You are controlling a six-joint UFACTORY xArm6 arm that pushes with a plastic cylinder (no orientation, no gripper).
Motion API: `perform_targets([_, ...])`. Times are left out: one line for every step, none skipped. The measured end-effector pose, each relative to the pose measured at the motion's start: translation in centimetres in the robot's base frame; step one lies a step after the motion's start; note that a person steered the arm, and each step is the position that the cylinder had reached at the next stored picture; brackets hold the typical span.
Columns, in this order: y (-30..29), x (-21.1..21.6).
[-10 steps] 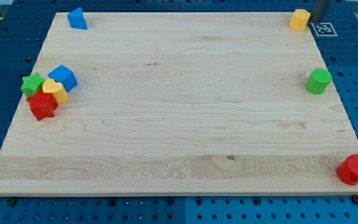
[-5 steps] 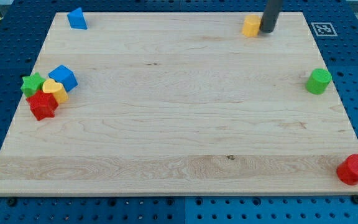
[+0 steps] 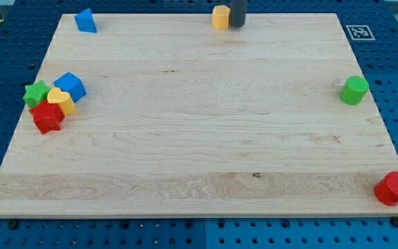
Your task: Slide the yellow hexagon to the blue triangle
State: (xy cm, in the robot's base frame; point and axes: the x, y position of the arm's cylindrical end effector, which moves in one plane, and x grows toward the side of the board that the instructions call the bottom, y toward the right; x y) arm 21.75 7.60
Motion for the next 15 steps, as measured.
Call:
perform_targets([0.8, -1.5])
perform_targets([0.5, -2.5])
perform_targets([-1.6, -2.5])
perform_targets([-3.2, -2.3])
perform_targets([-3.4, -1.0])
perform_targets([-5.2, 0.7])
perform_targets([-7.3, 2.0])
perform_targets([-7.5, 4.0])
perform_targets([-8.0, 4.6])
perform_targets([-10.8, 4.6])
perform_targets([-13.8, 4.6])
perform_targets([-16.6, 4.6])
perform_targets([-19.3, 4.6])
perform_targets([-22.2, 4.7])
perform_targets([-24.5, 4.7])
